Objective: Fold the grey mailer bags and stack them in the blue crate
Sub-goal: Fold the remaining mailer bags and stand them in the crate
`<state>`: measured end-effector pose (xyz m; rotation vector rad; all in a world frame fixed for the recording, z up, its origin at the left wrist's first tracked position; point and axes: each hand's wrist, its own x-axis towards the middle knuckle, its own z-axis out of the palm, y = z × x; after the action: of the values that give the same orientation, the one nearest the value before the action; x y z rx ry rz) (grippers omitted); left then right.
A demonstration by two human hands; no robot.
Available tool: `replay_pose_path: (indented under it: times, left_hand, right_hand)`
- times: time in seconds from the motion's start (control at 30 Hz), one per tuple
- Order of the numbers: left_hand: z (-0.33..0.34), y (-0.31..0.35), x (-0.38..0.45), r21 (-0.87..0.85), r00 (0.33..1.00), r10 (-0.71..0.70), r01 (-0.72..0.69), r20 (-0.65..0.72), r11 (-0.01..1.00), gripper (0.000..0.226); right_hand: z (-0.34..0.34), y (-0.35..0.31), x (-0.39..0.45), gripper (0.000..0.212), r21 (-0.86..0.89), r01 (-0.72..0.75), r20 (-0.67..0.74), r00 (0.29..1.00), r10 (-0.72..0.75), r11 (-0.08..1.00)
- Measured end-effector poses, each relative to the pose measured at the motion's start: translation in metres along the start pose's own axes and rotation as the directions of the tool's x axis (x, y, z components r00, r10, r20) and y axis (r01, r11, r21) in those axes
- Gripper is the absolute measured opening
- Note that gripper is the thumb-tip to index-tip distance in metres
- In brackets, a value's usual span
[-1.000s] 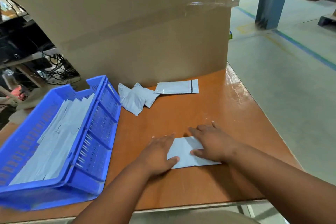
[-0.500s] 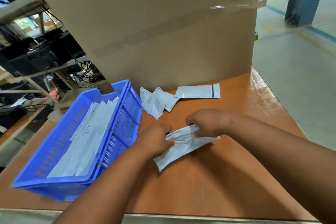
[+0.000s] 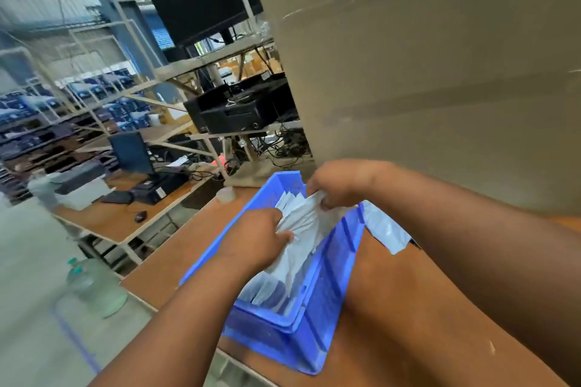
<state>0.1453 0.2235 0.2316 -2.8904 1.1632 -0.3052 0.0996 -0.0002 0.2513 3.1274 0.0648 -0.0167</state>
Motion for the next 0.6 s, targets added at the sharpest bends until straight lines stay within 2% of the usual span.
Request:
replay_pose_path:
  times: [0.13, 0.3, 0.4, 0.5, 0.6]
  left_hand:
    - [0.021, -0.046, 0.004, -0.039, 0.995, -0.093, 0.095, 0.047, 0.995, 0.035]
    - [0.062, -0.078, 0.014, -0.194, 0.959, -0.089, 0.145, 0.268, 0.970, 0.048]
    - [0.078, -0.085, 0.021, -0.193, 0.879, -0.036, 0.144, 0.475, 0.971, 0.047]
    - [0.097, -0.087, 0.023, -0.142, 0.759, 0.008, 0.111, 0.651, 0.984, 0.063]
    - [0.122, -0.082, 0.027, -0.079, 0.693, 0.024, 0.047, 0.720, 0.996, 0.058]
  right_hand:
    - [0.004, -0.034, 0.061, 0.044, -0.010, 0.042, 0.076, 0.996, -0.042, 0.999]
    - [0.033, -0.058, 0.118, 0.040, 0.091, -0.013, 0.337, 0.941, -0.018, 0.996]
    - [0.062, -0.061, 0.143, 0.021, 0.122, -0.070, 0.493, 0.870, 0.001, 0.990]
    - [0.099, -0.070, 0.157, 0.025, 0.106, -0.060, 0.628, 0.778, -0.021, 0.993]
    - [0.132, -0.078, 0.168, 0.027, 0.084, -0.042, 0.696, 0.718, -0.028, 0.996]
